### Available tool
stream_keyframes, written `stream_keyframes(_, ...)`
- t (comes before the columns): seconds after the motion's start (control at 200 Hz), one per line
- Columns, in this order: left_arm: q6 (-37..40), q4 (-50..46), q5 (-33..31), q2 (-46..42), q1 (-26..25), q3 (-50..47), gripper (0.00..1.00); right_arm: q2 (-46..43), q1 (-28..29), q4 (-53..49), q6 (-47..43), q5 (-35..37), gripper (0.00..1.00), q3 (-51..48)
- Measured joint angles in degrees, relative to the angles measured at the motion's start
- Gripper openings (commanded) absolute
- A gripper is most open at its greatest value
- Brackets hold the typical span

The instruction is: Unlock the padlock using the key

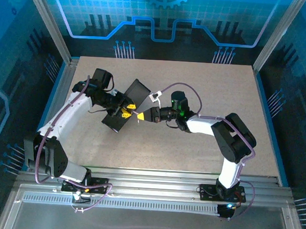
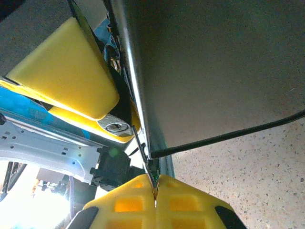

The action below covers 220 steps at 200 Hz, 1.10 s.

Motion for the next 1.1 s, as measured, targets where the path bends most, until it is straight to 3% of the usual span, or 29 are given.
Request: stream_keyframes(1.101, 0.02, 0.0, 0.0, 0.0, 0.61, 0.0, 0.0, -1.64, 0.15, -0.66, -0.85, 0.0, 0.0, -0.5)
